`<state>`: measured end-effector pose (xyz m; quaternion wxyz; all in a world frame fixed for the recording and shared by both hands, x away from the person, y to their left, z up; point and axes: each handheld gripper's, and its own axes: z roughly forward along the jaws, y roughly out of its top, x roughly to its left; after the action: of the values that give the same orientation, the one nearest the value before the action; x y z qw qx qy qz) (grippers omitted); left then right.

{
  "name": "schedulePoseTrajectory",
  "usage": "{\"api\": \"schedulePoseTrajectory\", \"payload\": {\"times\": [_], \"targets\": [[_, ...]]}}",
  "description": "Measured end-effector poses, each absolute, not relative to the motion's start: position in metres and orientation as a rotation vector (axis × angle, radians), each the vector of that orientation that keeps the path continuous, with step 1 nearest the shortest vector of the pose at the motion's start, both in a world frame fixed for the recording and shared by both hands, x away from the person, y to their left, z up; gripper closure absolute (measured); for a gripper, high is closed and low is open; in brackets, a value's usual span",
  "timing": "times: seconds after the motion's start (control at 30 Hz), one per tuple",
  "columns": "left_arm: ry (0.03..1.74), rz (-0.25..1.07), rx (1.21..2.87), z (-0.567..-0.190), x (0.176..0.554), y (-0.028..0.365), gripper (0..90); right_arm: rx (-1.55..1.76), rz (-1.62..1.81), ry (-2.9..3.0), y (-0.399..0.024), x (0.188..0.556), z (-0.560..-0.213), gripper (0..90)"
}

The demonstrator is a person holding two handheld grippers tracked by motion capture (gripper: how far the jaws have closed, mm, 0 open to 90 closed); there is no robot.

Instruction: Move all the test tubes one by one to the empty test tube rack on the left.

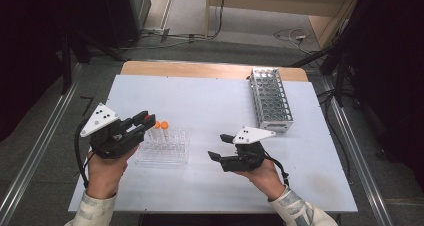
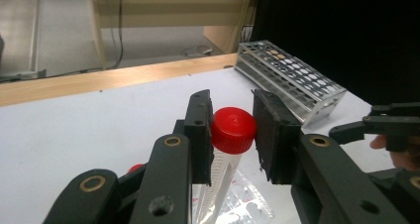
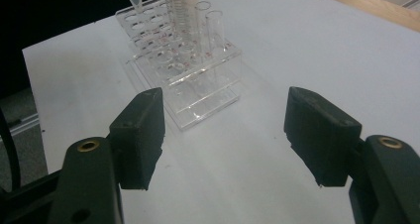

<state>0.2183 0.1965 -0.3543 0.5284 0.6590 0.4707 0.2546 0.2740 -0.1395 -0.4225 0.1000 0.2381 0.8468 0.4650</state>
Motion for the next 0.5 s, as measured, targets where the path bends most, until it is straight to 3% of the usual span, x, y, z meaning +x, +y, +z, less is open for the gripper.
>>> {"api": "schedulePoseTrajectory", "payload": {"times": [0.5], "targets": [[1.223,0.755,1.517,-0.364,0.229,0.218,70.2,0.703,1.362,2.509,-0.138,0.275,-0.424,30.6]]}}
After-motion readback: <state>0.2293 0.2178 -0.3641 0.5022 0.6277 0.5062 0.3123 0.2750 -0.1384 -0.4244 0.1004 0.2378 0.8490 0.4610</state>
